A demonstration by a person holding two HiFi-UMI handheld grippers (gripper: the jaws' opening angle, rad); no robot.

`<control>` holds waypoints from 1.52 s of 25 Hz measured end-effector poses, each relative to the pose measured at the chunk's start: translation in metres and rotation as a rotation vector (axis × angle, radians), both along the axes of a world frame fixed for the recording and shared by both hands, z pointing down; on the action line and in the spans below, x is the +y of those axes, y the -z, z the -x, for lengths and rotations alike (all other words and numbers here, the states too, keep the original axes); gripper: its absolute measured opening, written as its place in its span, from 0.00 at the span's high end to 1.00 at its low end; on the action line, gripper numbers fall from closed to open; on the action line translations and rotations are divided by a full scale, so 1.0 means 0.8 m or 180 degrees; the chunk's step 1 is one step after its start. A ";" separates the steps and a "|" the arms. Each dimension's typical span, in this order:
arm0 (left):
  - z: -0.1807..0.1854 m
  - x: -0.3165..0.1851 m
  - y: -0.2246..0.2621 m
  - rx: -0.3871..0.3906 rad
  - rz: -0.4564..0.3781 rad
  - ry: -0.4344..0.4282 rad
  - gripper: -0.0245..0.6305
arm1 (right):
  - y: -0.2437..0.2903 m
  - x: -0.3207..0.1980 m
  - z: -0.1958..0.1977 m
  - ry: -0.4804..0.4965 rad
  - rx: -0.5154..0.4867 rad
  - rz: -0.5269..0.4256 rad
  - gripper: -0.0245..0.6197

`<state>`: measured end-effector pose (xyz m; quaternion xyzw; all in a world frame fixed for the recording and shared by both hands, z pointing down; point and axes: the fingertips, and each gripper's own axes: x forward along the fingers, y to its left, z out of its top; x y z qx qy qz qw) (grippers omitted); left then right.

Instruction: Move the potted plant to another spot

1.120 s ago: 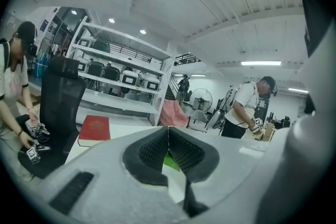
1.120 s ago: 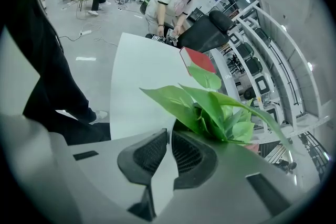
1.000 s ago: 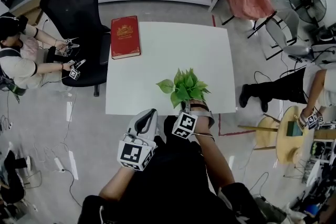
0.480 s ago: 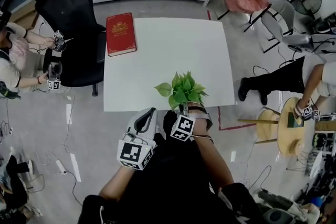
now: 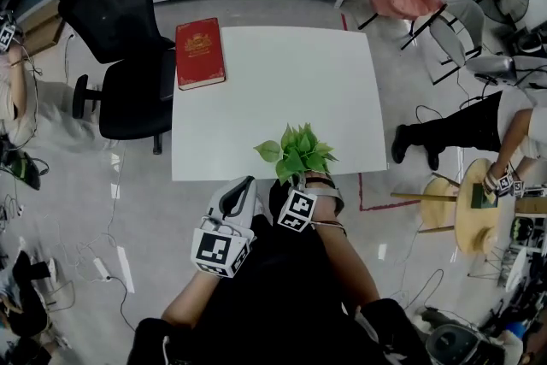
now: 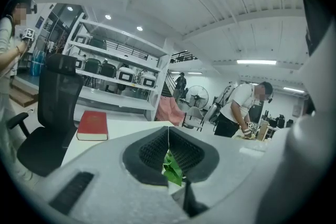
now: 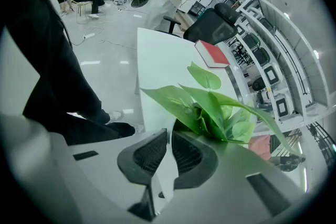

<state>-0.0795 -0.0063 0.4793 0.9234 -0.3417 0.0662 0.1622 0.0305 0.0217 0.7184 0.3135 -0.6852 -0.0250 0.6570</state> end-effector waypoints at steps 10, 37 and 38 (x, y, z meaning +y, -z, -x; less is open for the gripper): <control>0.003 -0.009 -0.004 -0.0034 0.0059 -0.0014 0.94 | -0.015 -0.009 0.000 -0.0029 0.0015 0.0021 0.91; 0.005 -0.011 -0.001 0.0034 0.0078 -0.0173 0.94 | 0.069 0.007 -0.001 -0.0753 -0.0862 -0.0160 0.90; 0.003 -0.010 0.000 0.0032 0.0072 -0.0172 0.94 | 0.077 0.008 -0.002 -0.0809 -0.0963 -0.0188 0.90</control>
